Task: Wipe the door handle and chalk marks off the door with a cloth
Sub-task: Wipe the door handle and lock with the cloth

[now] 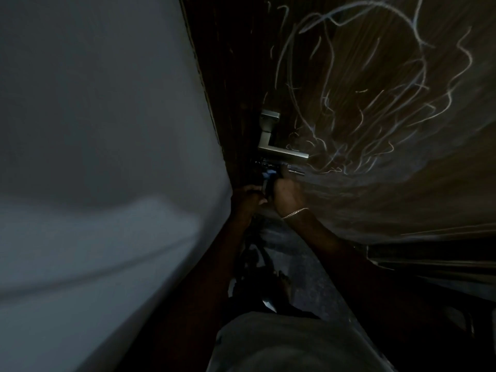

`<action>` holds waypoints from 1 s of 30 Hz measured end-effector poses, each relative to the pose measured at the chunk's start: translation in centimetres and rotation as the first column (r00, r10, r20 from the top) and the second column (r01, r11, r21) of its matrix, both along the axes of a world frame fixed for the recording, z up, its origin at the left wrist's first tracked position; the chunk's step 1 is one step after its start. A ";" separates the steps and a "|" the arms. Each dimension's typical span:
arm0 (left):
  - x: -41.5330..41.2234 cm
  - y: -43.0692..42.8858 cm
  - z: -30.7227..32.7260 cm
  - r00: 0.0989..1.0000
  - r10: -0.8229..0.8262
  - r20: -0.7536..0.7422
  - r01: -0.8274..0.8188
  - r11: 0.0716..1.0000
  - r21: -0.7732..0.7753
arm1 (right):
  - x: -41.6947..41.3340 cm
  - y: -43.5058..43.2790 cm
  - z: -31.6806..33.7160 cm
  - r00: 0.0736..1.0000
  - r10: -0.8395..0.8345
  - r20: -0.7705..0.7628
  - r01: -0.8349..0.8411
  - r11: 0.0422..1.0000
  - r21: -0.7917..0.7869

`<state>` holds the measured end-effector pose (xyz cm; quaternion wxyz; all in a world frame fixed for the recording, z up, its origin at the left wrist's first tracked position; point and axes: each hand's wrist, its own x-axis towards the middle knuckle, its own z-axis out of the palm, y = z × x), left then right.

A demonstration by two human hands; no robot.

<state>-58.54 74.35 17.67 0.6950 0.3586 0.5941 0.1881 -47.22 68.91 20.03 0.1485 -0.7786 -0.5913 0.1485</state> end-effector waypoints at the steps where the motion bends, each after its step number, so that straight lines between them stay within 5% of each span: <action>1: 0.1 0.0 0.0 1.000 0.003 -0.007 -0.003 1.000 -0.010 | 0.3 -0.1 -0.1 1.000 -0.028 0.010 0.028 1.000 0.006; 7: 0.4 0.3 -0.1 0.990 -0.115 -0.078 0.114 0.993 -0.013 | 0.2 1.5 0.7 0.996 -0.089 0.031 0.088 0.996 0.015; 30: 0.5 0.1 -0.1 0.989 -0.105 -0.103 0.108 0.994 0.019 | 0.4 3.5 2.0 0.981 0.049 0.185 -0.061 0.997 0.056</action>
